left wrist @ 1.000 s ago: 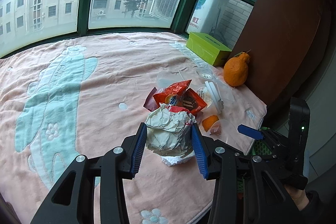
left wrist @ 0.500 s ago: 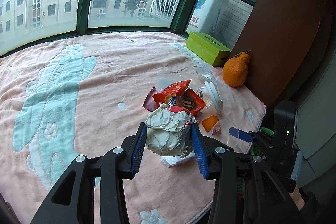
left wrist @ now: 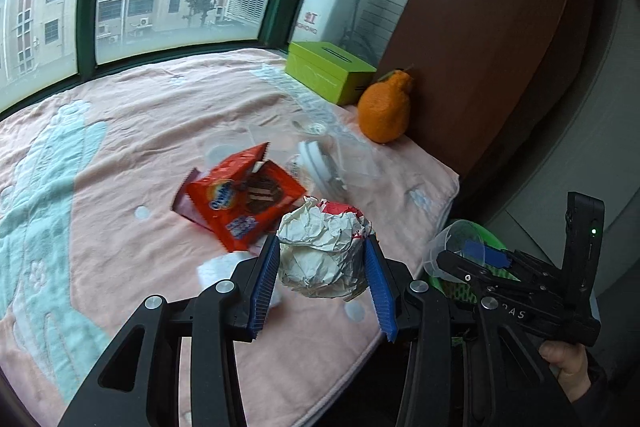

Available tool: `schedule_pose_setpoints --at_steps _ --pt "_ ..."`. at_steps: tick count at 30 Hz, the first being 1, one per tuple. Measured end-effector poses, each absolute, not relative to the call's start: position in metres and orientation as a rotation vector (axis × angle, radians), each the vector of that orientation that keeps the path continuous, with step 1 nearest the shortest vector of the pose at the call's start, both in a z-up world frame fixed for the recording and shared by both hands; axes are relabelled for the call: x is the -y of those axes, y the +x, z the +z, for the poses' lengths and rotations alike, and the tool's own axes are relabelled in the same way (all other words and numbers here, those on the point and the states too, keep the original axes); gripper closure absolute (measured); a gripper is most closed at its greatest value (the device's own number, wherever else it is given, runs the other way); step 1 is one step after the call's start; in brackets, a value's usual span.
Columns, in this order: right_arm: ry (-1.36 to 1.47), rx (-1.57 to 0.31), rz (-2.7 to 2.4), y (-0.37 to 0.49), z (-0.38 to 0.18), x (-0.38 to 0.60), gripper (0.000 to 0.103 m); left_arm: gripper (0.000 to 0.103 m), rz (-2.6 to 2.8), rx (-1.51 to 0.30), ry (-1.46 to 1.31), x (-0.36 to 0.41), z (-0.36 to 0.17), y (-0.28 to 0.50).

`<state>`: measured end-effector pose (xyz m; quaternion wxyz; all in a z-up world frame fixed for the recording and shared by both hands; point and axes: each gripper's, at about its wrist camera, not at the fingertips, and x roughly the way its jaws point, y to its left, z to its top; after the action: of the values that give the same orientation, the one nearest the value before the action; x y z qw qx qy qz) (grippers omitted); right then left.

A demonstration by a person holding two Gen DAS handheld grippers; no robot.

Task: Collect trash
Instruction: 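Carry tissue and cup over the green basket and open both tools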

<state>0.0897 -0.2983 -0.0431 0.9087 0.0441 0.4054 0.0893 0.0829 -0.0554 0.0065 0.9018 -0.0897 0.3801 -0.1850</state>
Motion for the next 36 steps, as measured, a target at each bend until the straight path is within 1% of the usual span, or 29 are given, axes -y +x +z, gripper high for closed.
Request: schedule_pose_setpoints --at_steps 9,13,18,21,24,29,32,36 --pt "0.250 -0.989 -0.038 0.073 -0.098 0.419 0.039 0.061 -0.597 -0.836 -0.106 0.167 -0.002 0.105" --pt "0.324 -1.041 -0.072 0.061 -0.122 0.450 0.038 0.061 -0.664 -0.879 -0.064 0.211 -0.015 0.113" --pt "0.359 -1.059 -0.076 0.053 -0.133 0.466 0.037 0.061 -0.731 -0.941 -0.027 0.257 -0.034 0.123" --pt "0.384 -1.042 -0.072 0.049 -0.132 0.475 0.032 0.061 -0.758 -0.962 0.000 0.282 -0.043 0.125" --pt "0.380 -1.019 -0.067 0.044 -0.126 0.478 0.030 0.061 -0.780 -0.985 0.020 0.304 -0.051 0.126" --pt "0.333 -0.959 -0.085 0.029 -0.107 0.486 0.029 0.061 -0.796 -1.022 0.047 0.333 -0.066 0.129" --pt "0.308 -0.923 -0.102 0.020 -0.095 0.493 0.027 0.059 -0.804 -1.045 0.058 0.345 -0.072 0.129" --pt "0.295 -0.878 -0.121 0.009 -0.083 0.503 0.025 0.053 -0.809 -1.063 0.076 0.360 -0.079 0.128"
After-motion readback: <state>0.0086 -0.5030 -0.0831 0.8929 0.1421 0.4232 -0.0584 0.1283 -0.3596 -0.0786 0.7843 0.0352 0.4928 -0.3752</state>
